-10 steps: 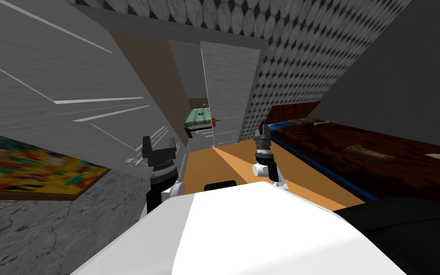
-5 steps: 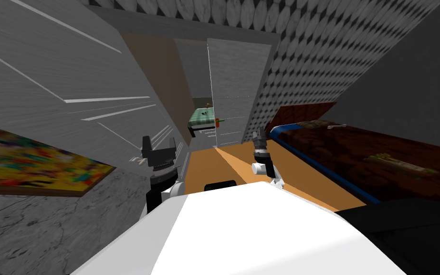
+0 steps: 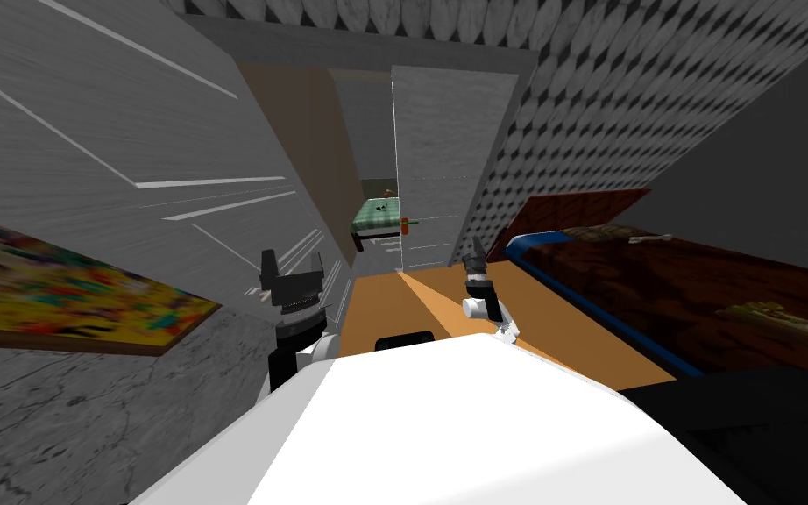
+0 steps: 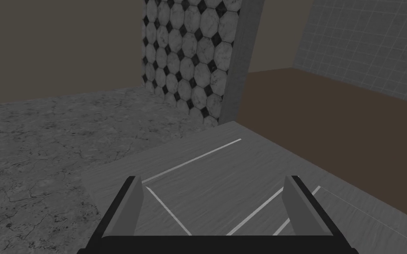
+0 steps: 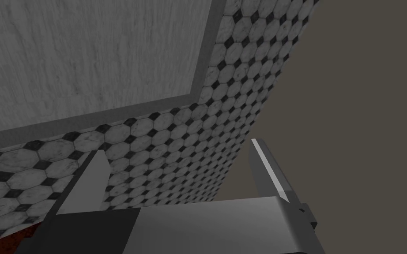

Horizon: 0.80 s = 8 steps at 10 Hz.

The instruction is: Pull the door open

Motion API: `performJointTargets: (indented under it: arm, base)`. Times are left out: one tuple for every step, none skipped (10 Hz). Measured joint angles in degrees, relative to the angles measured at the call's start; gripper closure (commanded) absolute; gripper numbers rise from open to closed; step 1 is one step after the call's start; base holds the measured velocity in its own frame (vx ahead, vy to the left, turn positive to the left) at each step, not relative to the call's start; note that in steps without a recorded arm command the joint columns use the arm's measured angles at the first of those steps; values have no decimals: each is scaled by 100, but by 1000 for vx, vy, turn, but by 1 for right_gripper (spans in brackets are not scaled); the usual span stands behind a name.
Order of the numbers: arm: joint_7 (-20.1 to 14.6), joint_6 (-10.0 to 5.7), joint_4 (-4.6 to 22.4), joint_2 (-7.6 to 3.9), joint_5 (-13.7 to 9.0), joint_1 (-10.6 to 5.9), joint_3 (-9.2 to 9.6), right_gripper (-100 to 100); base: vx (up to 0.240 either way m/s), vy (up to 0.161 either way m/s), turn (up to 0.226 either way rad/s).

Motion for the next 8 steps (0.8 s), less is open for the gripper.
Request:
performJointTargets:
  arm:
    - [-21,-28,163,-38,-18,-52,-18,-100]
    - [-53,-59,353,-96,-44,-111,-43,-100]
    - [-87,-32,528,-162,-78,-231,-87,-100]
    - [-105,-1,613,-186,-92,-259,-101,-100]
    - [-123,12,764,-229,-112,-335,-126,-100]
    - [-140,-1,902,-260,-125,-392,-142,-100]
    - [-146,-13,1073,-278,-136,-462,-155,-100]
    - [-179,-1,1252,-350,-170,-554,-195,-100]
  base:
    - [84,11,165]
    - [107,11,188]
    - [71,1,59]
    - [49,3,92]
    - [41,3,62]
    - [56,10,118]
    - [80,14,192]
    - [97,5,174]
